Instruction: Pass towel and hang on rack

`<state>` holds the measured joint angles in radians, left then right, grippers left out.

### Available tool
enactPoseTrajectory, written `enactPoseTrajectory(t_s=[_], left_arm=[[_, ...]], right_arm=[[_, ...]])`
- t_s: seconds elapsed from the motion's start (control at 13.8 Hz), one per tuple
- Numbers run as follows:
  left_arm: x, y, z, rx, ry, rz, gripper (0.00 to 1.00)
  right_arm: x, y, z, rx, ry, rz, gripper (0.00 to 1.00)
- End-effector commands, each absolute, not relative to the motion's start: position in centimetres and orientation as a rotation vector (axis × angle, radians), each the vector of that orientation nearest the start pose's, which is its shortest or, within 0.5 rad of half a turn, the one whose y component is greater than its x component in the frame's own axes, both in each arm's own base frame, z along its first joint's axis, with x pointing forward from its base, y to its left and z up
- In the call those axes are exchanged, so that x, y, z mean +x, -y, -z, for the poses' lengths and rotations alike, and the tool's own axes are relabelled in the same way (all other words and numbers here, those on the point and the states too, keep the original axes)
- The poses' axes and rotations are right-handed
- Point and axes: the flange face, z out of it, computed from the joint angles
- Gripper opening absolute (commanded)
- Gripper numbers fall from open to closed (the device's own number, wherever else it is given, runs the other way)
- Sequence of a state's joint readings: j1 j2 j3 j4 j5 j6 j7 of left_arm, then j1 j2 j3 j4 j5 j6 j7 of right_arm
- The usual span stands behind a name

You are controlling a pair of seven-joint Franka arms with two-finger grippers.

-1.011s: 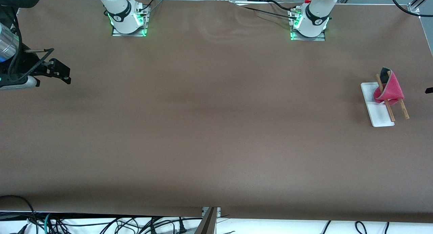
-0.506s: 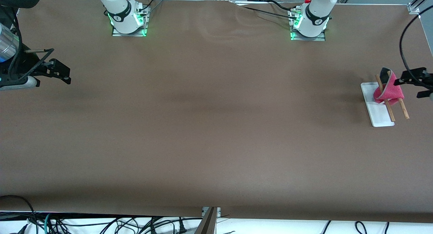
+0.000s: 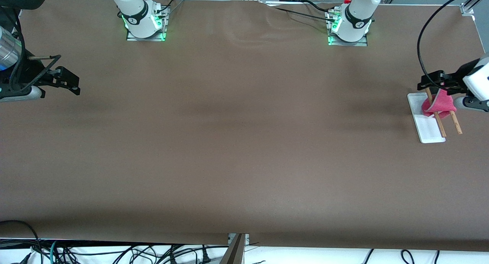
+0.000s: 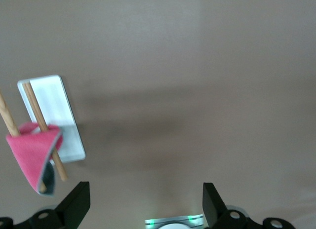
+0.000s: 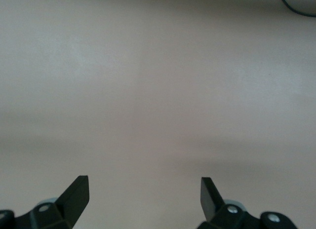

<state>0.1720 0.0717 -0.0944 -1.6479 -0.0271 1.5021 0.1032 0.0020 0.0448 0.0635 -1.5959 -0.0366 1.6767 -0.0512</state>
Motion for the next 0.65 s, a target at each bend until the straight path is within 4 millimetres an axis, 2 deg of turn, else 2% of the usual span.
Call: enactPoseTrajectory(t_s=[0.0,0.14,0.58], left_arm=[[55.13,-3.01,-54.68,-3.133,0.117,-0.265,1.0],[54.79,-2.85,-54.25,-3.135,0.118,-0.183,1.0],[54.94,-2.71,-54.23,-3.152,0.115,-0.171,1.0]], right_arm=[[57.91,-3.1,-60.03,-3.15,0.2,0.065,1.0],[57.95,-3.1,-59.94,-3.15,0.2,0.063,1.0],[57.91,-3.03,-60.03,-3.148,0.198,0.065,1.0]])
